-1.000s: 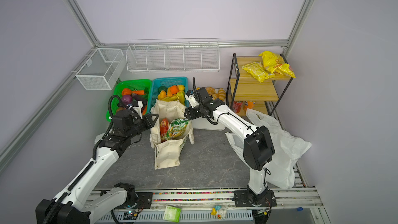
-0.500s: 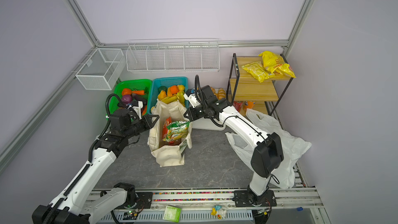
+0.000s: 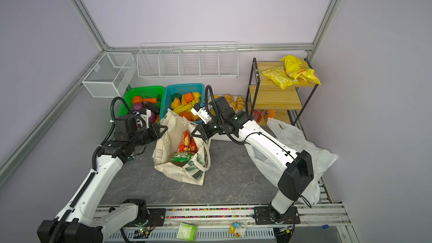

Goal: Place the mixed food into the grocery bags and tie them

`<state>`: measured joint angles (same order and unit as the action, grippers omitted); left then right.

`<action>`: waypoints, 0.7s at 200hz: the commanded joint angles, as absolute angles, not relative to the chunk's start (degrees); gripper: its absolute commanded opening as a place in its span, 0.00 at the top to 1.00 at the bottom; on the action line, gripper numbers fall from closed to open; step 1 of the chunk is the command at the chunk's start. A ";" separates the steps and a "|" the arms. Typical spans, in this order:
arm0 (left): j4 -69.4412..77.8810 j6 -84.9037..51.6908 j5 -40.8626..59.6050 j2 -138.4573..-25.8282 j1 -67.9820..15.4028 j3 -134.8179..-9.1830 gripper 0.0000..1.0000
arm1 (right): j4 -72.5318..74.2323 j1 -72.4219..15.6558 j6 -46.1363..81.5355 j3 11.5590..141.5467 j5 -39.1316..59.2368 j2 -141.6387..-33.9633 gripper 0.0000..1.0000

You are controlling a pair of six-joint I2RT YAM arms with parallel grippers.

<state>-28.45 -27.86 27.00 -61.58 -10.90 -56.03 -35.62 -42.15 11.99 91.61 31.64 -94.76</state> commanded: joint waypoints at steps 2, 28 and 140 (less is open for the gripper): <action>-28.31 -25.82 35.48 -62.55 -17.09 -60.03 1.00 | -36.09 -39.34 12.70 94.33 21.44 -94.62 0.92; -19.36 -31.31 45.50 -61.81 -17.58 -57.90 1.00 | -35.63 -37.36 14.52 91.81 12.92 -93.70 0.92; -40.57 -18.50 17.23 -62.23 -13.83 -64.63 1.00 | -39.16 -41.11 6.40 90.84 25.44 -93.12 0.91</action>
